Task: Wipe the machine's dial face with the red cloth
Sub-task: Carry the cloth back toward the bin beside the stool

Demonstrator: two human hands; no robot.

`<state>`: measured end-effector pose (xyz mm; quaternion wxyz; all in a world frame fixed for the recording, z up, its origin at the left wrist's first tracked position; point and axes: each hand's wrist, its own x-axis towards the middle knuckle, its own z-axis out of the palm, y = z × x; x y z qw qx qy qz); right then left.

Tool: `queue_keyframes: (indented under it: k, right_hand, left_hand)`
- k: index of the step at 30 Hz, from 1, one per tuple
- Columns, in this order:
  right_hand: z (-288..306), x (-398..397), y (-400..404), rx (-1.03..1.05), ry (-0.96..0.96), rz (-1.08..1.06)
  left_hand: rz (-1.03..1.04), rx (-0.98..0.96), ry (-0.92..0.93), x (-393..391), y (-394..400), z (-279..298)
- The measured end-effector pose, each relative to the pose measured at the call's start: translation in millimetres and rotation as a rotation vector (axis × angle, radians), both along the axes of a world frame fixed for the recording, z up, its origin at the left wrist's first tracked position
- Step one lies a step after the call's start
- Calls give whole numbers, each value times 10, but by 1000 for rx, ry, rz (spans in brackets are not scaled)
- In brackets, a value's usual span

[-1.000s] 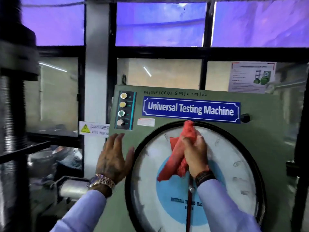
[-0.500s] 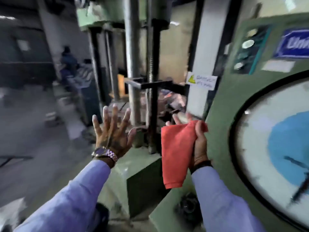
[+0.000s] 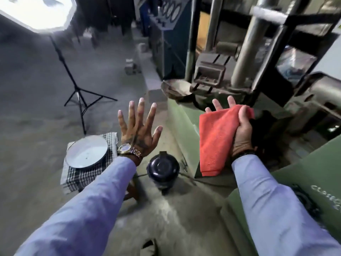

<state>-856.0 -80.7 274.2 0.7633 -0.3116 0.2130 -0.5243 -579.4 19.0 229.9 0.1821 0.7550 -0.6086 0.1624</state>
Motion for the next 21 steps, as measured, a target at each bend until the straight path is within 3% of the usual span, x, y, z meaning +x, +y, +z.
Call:
queue_keyframes:
  k: [6, 11, 21]
  right_hand:
    - [-578, 842, 9, 157, 281, -116]
    - [-918, 1256, -20, 196, 365, -179]
    - [-943, 1847, -369, 98, 343, -125]
  left_hand:
    - [-14, 82, 56, 624, -88, -635]
    - [-24, 97, 97, 1034, -195, -936]
    - [-25, 49, 118, 1690, -611, -996]
